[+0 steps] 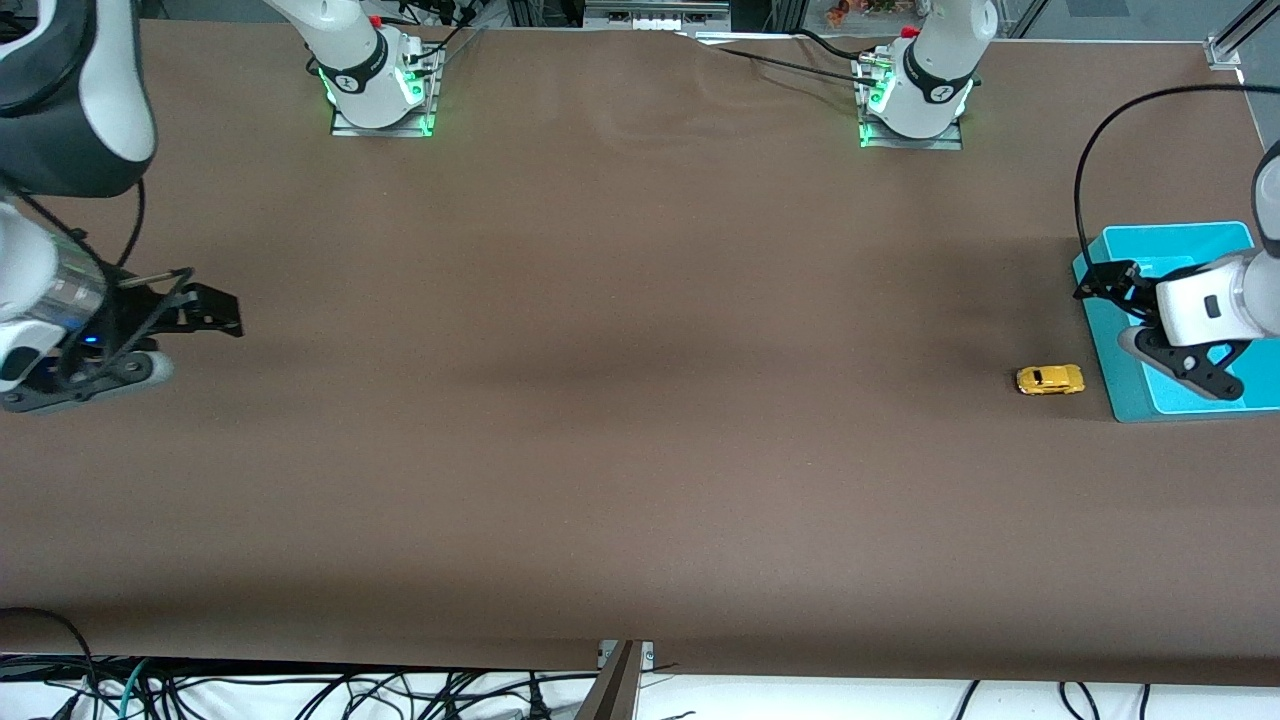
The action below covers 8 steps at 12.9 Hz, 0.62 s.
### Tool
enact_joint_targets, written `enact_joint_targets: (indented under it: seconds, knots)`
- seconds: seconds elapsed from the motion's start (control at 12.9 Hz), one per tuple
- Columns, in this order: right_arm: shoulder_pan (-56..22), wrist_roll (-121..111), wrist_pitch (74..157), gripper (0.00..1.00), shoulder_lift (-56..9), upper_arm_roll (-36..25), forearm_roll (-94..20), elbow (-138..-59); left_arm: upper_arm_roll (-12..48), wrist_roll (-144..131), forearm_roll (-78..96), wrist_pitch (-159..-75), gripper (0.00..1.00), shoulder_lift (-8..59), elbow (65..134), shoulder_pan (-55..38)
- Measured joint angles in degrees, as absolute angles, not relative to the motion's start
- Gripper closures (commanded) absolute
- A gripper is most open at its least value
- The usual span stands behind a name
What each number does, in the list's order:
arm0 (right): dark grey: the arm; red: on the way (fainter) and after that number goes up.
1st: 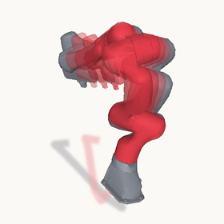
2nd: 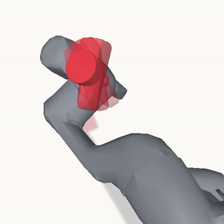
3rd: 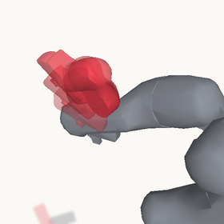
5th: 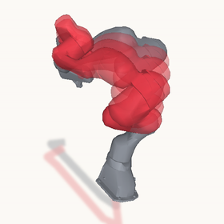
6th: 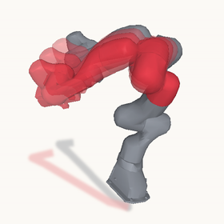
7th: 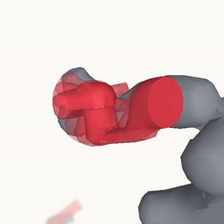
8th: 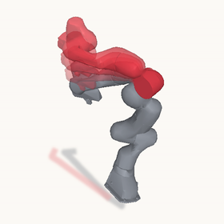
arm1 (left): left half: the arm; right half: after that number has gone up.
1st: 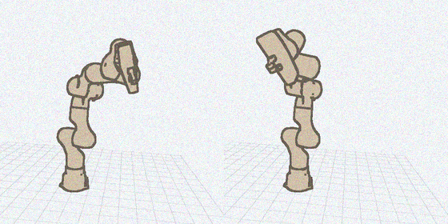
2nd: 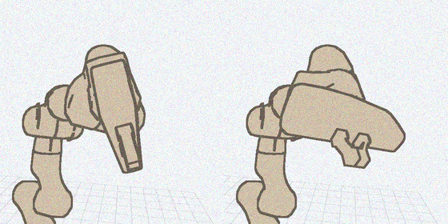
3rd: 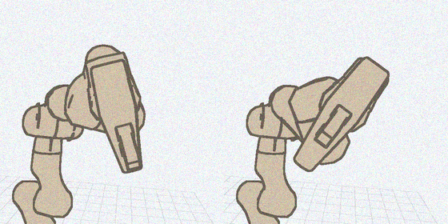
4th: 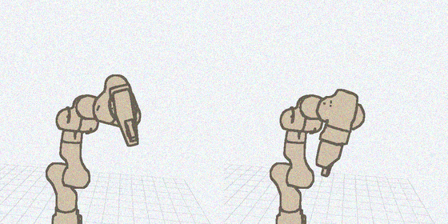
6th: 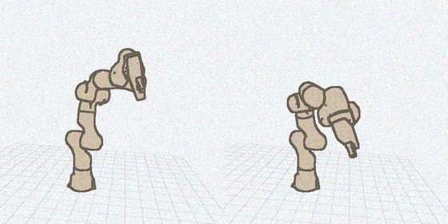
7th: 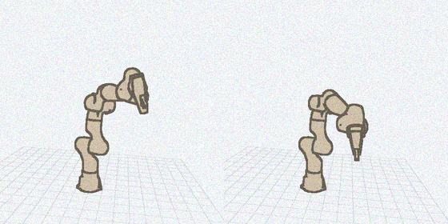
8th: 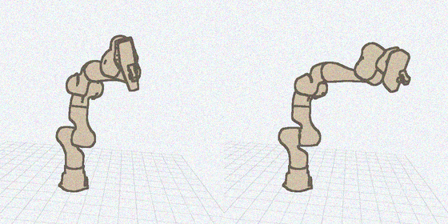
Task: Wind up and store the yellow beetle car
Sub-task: 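Lower the left gripper onto the car while the right gripper retracts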
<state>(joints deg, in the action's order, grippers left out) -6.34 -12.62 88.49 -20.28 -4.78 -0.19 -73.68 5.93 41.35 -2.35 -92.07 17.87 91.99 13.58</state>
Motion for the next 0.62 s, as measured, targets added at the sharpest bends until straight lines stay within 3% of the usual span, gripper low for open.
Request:
enact_joint_targets:
  seconds: [0.31, 0.62]
  knots:
    - [-4.1, -12.62, 88.34, 0.0, -18.13, -5.39, 1.48, -73.56, 5.91, 58.64, -7.06, -109.57, 0.0, 24.96, 98.0, 16.4]
    - [-1.29, -12.62, 87.16, 0.0, -12.55, -5.45, 1.7, -77.14, 6.05, 66.68, -10.13, -122.76, 0.0, 25.92, 106.21, 16.75]
